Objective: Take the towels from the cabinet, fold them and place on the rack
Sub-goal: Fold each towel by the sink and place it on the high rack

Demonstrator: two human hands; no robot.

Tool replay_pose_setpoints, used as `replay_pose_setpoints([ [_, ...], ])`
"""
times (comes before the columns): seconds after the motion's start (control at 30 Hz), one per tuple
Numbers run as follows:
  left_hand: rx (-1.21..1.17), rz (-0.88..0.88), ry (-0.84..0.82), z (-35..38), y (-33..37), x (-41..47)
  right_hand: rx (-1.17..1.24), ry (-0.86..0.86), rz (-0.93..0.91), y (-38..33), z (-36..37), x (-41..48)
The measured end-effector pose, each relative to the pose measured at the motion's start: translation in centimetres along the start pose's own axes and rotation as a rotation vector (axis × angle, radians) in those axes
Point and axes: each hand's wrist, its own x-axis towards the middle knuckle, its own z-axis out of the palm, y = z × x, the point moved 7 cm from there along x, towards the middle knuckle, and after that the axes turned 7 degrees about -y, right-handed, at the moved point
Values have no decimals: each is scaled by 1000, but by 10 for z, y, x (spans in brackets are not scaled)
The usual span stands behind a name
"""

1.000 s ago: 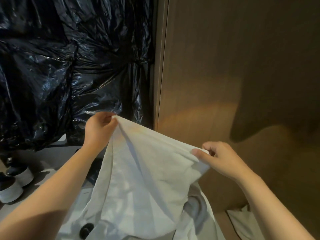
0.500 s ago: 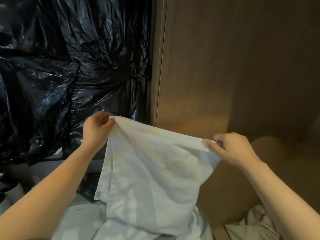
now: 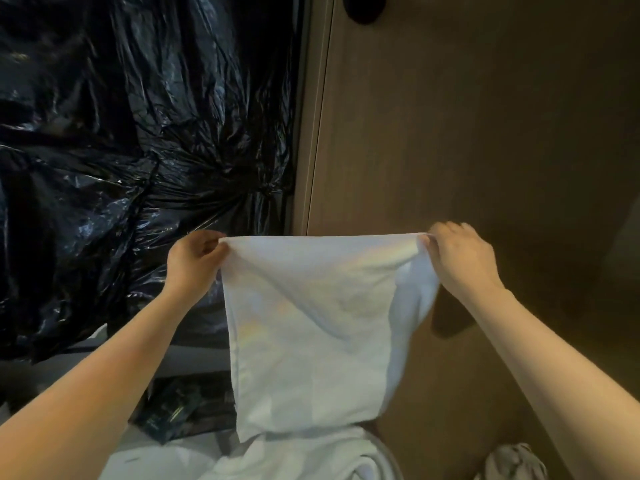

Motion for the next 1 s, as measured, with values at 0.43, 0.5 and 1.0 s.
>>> replay_pose_setpoints([
  [0.43, 96, 34, 4, -4, 19, 8, -56, -222, -65, 1, 8, -1],
  [0.5, 102, 35, 4, -4, 20, 7, -14, -250, -39, 2, 8, -4],
  [1.0, 4, 108, -92, 15, 44, -9, 384, -353, 402, 24, 34, -27],
])
